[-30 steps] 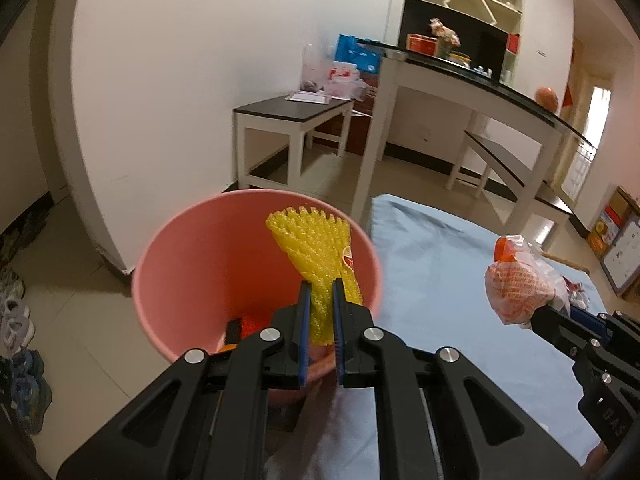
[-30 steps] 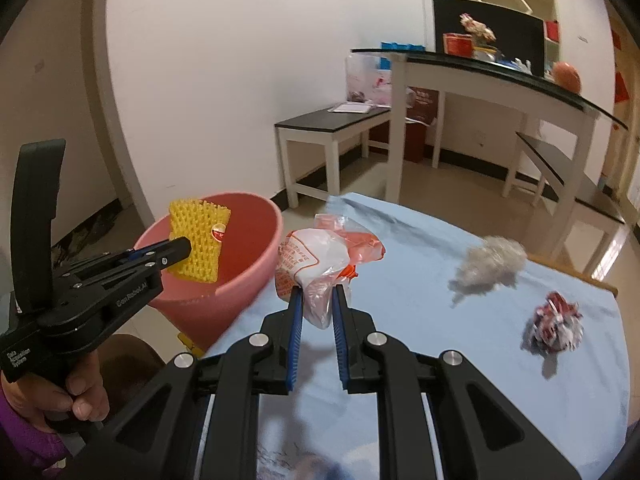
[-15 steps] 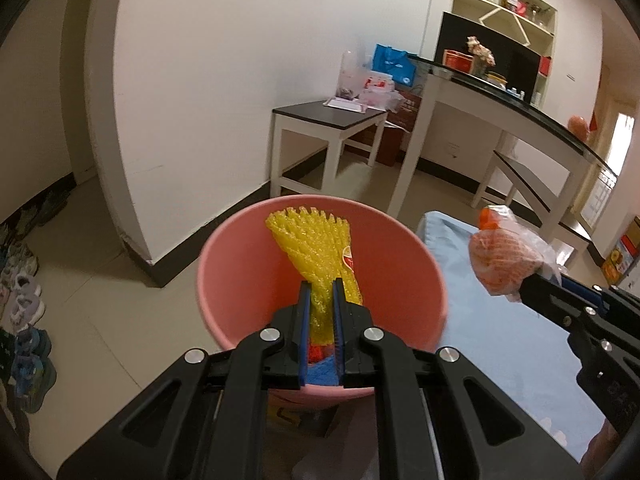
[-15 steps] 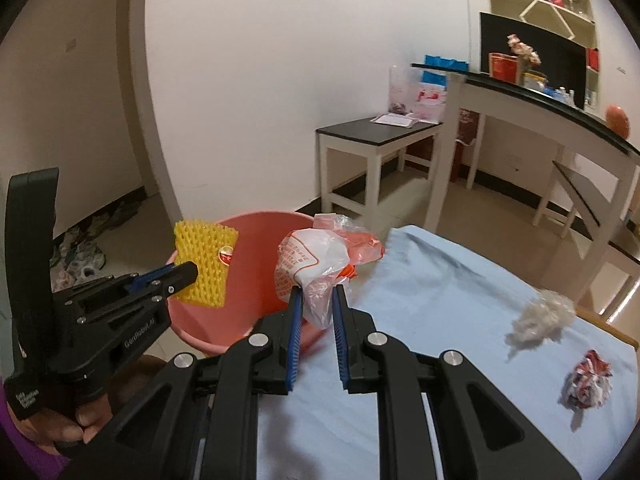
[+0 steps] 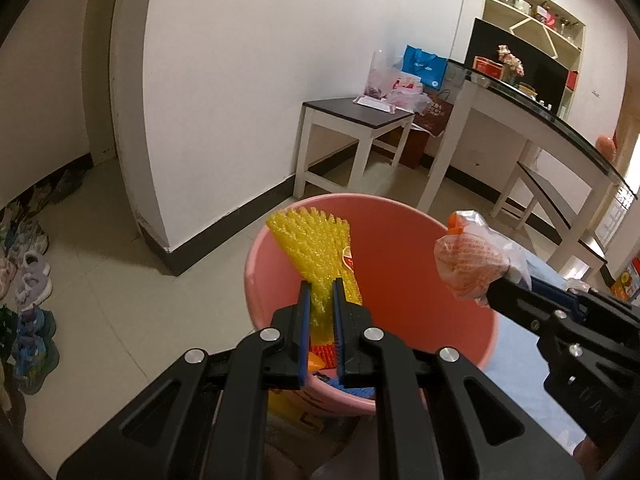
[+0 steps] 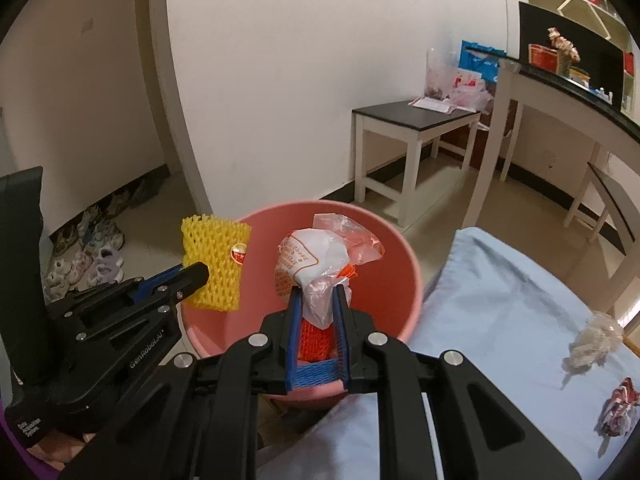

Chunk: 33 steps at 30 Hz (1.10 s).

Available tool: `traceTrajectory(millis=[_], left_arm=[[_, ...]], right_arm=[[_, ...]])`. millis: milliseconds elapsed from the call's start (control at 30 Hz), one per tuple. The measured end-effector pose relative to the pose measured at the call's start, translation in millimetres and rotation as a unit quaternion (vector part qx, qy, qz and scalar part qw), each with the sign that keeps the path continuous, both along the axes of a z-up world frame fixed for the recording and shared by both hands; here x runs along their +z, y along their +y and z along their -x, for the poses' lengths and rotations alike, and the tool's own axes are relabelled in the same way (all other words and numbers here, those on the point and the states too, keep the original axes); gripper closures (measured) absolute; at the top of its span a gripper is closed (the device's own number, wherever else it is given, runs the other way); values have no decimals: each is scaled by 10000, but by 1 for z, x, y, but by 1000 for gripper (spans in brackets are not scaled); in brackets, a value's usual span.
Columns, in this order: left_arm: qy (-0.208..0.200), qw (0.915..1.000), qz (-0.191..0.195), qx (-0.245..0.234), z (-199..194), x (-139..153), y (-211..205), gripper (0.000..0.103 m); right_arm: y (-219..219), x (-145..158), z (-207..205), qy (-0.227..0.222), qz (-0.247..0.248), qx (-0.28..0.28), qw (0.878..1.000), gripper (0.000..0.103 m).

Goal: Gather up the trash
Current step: 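Carry the plastic bag and yellow net over the pink bucket, then open both tools inside the bucket to drop the bag and net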

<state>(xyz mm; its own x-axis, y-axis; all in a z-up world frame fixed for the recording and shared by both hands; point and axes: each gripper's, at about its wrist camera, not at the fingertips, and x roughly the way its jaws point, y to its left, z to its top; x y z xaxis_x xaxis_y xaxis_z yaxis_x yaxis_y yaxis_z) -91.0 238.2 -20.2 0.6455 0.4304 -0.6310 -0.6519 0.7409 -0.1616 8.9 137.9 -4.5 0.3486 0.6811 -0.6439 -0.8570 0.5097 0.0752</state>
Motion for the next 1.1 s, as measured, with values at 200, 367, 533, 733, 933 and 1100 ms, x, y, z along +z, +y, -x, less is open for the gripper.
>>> traceTrajectory(millis=[200, 367, 533, 733, 933, 1100], left_arm=[[87, 9999, 85, 85, -2, -9, 12, 93], [139, 9998, 123, 117, -4, -14, 16, 93], [188, 9996, 154, 143, -9, -19, 21, 93], [260, 9993, 200, 177, -14, -24, 23, 93], [199, 9992, 251, 229, -15, -25, 25, 93], [240, 9991, 229, 265, -15, -25, 25, 91]], right_arm=[[14, -13, -3, 139, 147, 36, 9998, 88], [20, -21, -9, 233, 238, 40, 9994, 88], [25, -27, -14, 285, 292, 57, 9992, 87], [30, -34, -15, 357, 345, 98, 9987, 85], [32, -37, -16, 338, 357, 93, 9987, 84], [30, -38, -15, 337, 346, 72, 9988, 83]])
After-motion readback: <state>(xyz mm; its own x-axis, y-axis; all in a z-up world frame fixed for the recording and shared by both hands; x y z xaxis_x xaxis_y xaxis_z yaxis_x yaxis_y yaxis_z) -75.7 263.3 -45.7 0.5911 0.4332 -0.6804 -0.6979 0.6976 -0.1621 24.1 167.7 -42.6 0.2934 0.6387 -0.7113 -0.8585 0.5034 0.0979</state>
